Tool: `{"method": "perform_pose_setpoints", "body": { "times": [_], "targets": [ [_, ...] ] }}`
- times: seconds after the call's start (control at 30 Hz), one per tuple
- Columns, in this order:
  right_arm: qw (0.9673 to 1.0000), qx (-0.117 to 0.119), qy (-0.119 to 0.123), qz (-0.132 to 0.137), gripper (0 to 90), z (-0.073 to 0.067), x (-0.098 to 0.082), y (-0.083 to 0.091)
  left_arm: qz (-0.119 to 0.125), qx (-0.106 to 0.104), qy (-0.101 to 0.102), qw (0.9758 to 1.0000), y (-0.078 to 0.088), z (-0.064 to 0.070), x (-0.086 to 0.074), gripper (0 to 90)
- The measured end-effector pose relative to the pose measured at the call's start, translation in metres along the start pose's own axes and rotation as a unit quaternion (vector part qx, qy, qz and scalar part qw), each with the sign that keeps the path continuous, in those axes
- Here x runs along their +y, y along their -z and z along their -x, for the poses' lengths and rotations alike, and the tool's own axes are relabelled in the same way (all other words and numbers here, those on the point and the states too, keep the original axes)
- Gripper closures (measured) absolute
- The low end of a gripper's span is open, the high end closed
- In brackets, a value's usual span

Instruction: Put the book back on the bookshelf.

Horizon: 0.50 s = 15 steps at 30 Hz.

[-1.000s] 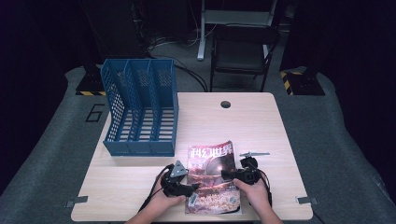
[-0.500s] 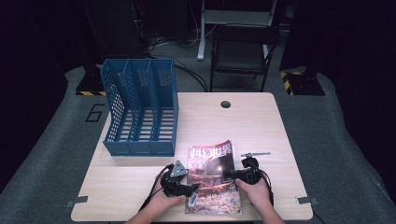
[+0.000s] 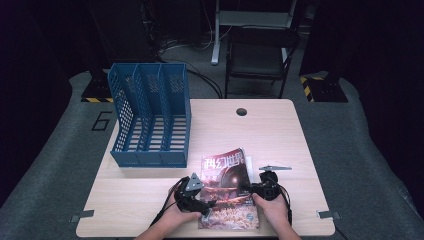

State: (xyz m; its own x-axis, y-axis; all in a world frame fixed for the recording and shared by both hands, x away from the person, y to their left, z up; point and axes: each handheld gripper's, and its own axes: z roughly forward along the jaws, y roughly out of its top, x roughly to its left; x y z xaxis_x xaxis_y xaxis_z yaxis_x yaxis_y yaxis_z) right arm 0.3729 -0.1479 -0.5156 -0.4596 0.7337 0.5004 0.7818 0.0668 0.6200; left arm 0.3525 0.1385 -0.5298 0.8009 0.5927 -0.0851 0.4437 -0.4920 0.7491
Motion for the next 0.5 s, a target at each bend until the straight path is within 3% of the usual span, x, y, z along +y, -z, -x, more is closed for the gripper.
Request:
{"method": "perform_pose_setpoints", "body": {
  "times": [0.07,0.17,0.27,0.4,0.5],
  "targets": [
    [1.0,-0.002,-0.002,0.0,86.1,-0.003,0.0,0.001,-0.001,-0.005,-0.004,1.0,0.001,-0.002,0.0,12.2],
    [0.9998,-0.008,0.015,0.01,86.1,-0.005,-0.001,0.002,-0.004,-0.004,-0.006,1.0,0.001,-0.003,0.001,13.7],
    [0.9997,-0.009,0.018,0.013,86.2,-0.007,-0.002,0.003,-0.001,-0.005,0.003,1.0,0.002,-0.005,0.001,17.1],
    [0.9995,-0.008,0.023,0.021,86.2,-0.01,0.0,0.003,-0.007,-0.003,0.0,1.0,0.005,-0.006,0.0,17.5],
    [0.9986,-0.011,0.041,0.031,86.2,-0.013,-0.002,0.004,-0.009,-0.008,0.01,0.9999,0.006,-0.01,0.003,22.8]
  ]
}}
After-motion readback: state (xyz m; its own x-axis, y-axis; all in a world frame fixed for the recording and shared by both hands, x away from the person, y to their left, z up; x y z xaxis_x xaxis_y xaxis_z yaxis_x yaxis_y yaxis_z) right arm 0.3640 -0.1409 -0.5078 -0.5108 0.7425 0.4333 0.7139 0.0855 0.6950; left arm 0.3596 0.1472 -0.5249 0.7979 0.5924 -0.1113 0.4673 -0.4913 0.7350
